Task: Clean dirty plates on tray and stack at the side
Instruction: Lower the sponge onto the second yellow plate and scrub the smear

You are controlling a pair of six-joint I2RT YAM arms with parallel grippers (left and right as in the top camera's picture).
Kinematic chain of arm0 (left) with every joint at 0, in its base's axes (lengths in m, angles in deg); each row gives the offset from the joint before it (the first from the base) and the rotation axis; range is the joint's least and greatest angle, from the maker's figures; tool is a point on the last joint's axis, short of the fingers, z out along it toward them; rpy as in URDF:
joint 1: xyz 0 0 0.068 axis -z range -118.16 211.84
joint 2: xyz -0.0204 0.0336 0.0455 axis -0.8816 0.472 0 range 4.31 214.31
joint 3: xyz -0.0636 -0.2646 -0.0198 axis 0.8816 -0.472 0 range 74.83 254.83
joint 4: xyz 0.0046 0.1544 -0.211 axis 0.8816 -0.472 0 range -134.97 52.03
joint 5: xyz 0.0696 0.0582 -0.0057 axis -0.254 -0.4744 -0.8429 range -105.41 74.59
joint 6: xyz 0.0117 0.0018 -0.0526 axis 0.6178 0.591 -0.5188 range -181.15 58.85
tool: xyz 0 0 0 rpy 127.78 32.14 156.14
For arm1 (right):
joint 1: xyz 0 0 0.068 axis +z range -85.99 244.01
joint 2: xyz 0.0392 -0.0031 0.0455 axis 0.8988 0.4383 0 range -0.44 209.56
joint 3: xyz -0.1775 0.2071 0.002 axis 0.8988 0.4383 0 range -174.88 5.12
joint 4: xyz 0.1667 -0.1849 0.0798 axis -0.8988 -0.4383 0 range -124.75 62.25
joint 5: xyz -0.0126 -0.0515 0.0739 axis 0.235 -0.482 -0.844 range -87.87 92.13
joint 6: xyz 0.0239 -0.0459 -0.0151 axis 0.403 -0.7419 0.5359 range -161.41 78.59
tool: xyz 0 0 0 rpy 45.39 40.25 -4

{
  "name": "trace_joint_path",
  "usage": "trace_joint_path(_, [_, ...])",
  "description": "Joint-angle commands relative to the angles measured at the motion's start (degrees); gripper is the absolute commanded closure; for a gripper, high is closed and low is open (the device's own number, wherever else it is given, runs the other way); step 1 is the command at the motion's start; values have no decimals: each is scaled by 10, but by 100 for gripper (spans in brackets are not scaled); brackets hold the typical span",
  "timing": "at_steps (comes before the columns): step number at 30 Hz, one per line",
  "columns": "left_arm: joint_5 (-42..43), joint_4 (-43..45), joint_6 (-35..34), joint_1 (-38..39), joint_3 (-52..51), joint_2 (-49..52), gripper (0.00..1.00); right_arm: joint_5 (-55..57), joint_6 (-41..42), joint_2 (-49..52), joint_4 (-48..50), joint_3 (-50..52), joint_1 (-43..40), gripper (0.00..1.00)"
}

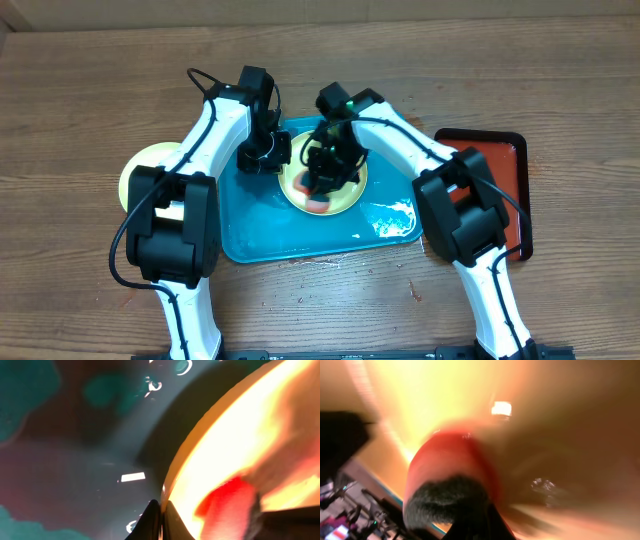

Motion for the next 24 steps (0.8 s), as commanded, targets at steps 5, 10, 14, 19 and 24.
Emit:
trace_joint_path(5, [12,2,9,-2,5,-14,96,292,45,-14,-31,-10,-39,96])
trace_joint_path(10, [12,2,11,-2,5,-14,96,391,52,-14,-22,-23,-38,96])
trace_joint_path(14, [12,0,12,-2,5,-14,96,414,52,-14,-19,-35,-36,96])
trace_joint_path(19, [12,24,11,-2,5,-14,80,375,54,-13,-11,-36,-28,96])
trace_joint_path(24, [26,89,0,3,5,-10,55,355,54,-13,2,-36,-18,96])
